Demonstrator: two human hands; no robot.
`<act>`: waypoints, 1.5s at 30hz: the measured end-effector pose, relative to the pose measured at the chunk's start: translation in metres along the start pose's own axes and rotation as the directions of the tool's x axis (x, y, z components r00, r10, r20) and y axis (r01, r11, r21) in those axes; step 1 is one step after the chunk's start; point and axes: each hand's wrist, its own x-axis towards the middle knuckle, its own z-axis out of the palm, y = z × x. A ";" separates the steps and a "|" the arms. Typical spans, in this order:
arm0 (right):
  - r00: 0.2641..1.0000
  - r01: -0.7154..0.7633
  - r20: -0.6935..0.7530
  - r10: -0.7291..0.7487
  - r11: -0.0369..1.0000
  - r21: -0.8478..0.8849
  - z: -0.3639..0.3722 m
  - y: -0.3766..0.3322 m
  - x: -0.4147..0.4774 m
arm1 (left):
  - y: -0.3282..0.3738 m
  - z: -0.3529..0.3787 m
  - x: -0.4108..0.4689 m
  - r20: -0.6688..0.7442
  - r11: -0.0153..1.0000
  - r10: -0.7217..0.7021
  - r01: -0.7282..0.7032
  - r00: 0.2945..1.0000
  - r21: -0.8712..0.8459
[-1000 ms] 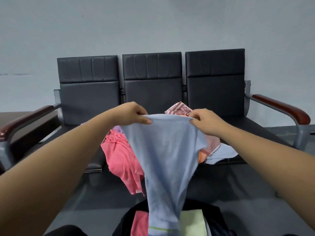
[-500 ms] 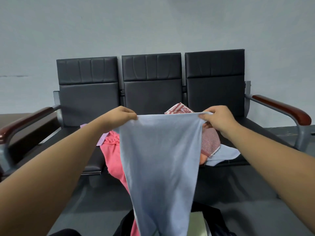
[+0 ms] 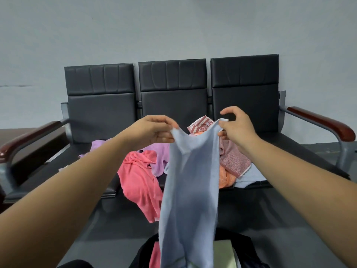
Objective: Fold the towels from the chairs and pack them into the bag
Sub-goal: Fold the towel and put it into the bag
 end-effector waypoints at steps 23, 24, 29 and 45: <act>0.928 0.165 0.335 -0.160 0.986 0.013 0.012 -0.017 -0.023 | -0.023 -0.004 0.007 0.012 0.401 -0.153 0.051 0.988 0.914; 0.938 0.131 0.320 -0.133 0.991 0.028 0.009 -0.014 -0.020 | -0.028 -0.008 0.004 0.003 0.431 -0.173 0.073 0.985 0.899; 0.947 -0.120 0.317 0.056 0.975 0.186 -0.003 0.003 -0.013 | -0.033 -0.014 0.000 -0.062 0.760 -0.050 0.078 0.997 0.645; 0.995 0.056 0.081 -0.059 0.998 0.037 -0.012 -0.011 0.005 | -0.009 0.004 0.019 -0.332 0.976 0.120 -0.051 0.936 0.210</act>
